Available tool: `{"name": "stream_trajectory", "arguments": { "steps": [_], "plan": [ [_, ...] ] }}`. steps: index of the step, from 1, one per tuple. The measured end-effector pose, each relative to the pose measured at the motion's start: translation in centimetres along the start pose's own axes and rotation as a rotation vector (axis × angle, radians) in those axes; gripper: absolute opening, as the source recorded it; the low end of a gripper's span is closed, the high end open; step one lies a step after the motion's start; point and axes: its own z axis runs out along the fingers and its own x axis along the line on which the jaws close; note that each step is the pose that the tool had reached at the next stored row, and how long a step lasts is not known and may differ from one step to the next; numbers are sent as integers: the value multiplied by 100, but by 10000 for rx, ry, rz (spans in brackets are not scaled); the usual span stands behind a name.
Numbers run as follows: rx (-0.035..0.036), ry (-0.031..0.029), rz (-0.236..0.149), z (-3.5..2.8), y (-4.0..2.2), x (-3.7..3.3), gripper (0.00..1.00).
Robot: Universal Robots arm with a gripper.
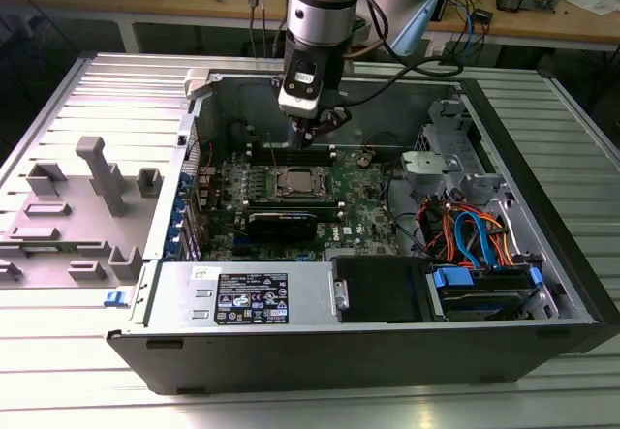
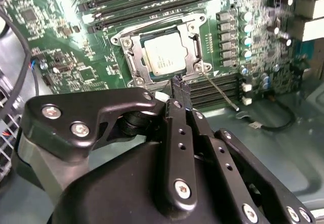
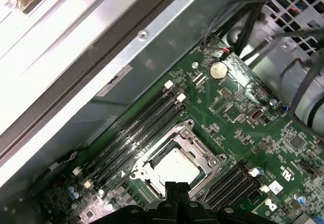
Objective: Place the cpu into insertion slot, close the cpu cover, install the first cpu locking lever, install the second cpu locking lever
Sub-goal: 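Install the first cpu locking lever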
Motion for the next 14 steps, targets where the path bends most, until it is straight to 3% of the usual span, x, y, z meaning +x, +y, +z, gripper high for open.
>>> {"name": "stream_trajectory", "arguments": {
  "steps": [2,4,6,8,13,14],
  "plan": [
    [12,-14,-386,2,0,-1,11],
    [-177,-242,-540,12,0,0,11],
    [-237,-240,-650,21,-4,2,11],
    [-243,-237,-844,31,-4,3,11],
    [-197,-232,-1977,62,-4,1,11],
    [-180,-229,-2352,69,-5,1,11]
  ]
}}
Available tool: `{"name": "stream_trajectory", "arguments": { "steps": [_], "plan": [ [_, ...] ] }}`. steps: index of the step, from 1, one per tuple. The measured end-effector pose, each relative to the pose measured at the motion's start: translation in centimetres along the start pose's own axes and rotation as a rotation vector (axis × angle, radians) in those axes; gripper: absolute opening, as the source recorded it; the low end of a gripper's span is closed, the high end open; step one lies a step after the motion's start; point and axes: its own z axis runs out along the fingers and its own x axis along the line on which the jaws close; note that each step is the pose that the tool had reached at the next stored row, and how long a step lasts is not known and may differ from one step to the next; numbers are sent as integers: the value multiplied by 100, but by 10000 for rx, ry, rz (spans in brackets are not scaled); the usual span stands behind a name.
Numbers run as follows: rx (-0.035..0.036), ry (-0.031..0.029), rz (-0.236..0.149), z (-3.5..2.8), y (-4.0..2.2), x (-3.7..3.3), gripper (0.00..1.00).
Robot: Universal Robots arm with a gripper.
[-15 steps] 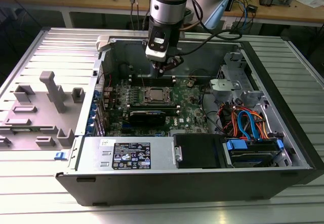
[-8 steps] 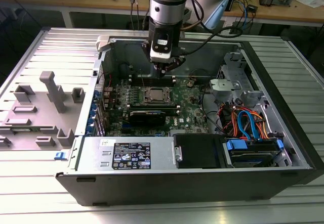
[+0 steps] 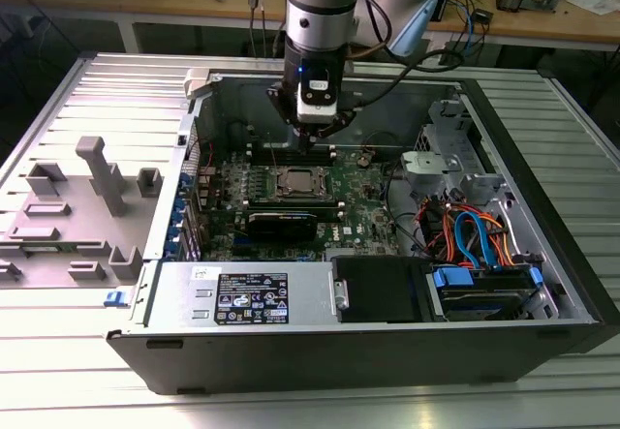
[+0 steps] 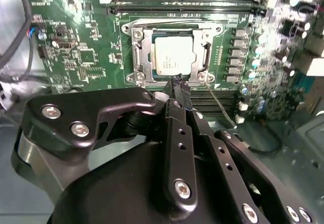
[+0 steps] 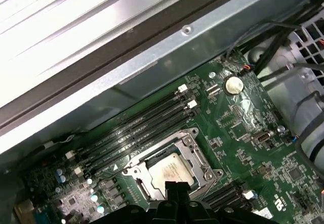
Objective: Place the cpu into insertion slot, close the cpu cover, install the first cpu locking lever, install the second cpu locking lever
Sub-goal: 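Install the first cpu locking lever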
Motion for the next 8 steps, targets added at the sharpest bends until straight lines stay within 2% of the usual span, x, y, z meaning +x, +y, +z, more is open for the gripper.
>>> {"name": "stream_trajectory", "arguments": {
  "steps": [1,2,8],
  "plan": [
    [12,9,-390,1,0,0,11],
    [12,14,-582,2,0,0,11],
    [0,23,-642,3,-3,-1,11]
  ]
}}
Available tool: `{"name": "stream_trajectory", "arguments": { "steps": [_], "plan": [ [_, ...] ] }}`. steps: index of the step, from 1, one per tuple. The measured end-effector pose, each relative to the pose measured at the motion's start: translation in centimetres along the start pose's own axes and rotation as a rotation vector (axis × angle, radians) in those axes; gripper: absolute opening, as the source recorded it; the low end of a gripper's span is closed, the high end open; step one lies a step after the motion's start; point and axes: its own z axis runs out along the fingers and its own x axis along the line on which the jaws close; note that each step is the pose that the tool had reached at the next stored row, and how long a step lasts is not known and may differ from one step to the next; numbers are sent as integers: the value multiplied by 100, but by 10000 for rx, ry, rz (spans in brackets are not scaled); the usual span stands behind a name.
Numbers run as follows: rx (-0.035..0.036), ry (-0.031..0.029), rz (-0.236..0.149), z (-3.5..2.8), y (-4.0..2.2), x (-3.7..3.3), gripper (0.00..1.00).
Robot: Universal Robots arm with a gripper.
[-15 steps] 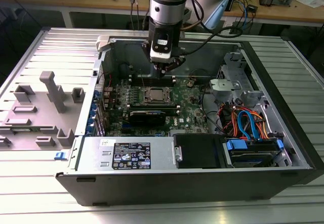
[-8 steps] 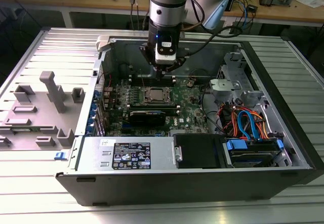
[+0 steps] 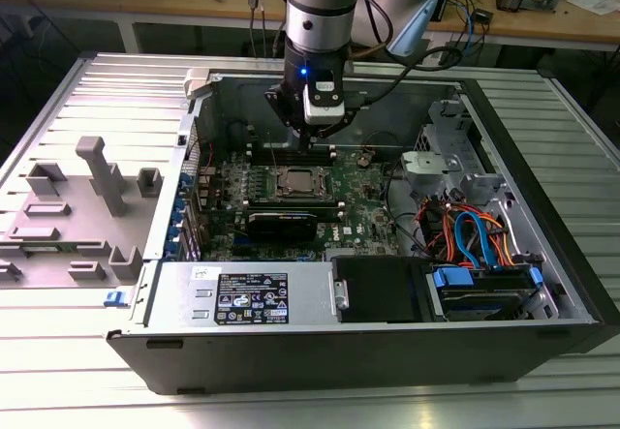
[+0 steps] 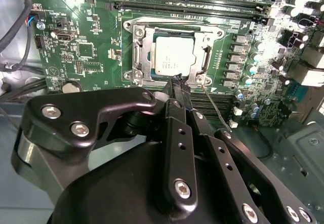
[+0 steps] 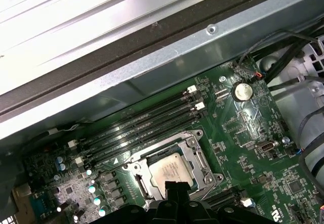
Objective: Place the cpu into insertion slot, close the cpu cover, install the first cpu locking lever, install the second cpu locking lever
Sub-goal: 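Install the first cpu locking lever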
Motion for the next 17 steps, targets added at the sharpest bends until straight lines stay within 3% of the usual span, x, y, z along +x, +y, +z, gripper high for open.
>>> {"name": "stream_trajectory", "arguments": {
  "steps": [13,16,17],
  "plan": [
    [-1,1,-23,0,0,0,11],
    [20,16,-680,2,0,1,11],
    [31,25,-1073,4,0,0,11]
  ]
}}
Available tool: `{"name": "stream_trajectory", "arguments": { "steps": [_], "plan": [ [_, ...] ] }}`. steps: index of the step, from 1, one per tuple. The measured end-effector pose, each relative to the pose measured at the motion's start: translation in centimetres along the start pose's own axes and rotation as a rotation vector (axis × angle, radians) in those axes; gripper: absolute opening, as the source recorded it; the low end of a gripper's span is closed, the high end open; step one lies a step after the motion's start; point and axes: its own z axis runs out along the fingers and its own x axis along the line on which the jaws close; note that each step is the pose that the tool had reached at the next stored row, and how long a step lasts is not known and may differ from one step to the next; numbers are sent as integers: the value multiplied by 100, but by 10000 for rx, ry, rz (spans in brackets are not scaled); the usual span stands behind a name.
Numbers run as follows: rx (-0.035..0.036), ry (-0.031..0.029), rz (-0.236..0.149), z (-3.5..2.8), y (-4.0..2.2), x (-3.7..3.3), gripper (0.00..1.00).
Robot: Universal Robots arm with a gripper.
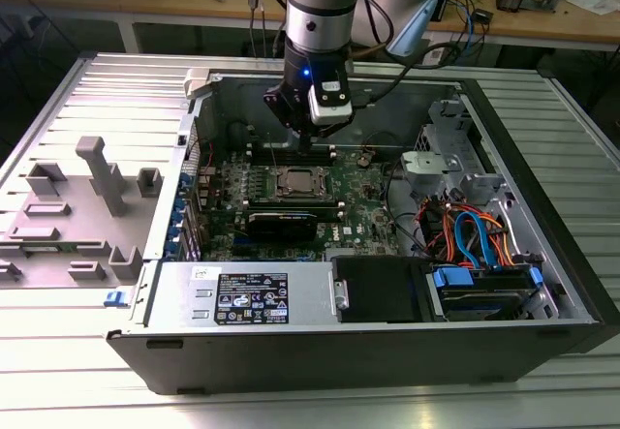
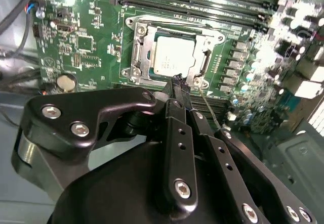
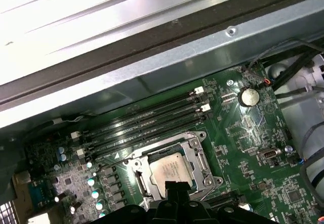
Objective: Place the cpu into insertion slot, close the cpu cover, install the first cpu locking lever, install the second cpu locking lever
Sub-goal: 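Install the first cpu locking lever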
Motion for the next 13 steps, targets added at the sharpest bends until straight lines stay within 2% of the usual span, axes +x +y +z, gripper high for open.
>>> {"name": "stream_trajectory", "arguments": {
  "steps": [1,3,4,13],
  "plan": [
    [10,8,-338,3,0,0,11],
    [24,18,-757,5,0,0,11],
    [26,20,-845,5,0,0,11],
    [25,20,-847,5,0,0,11]
  ]
}}
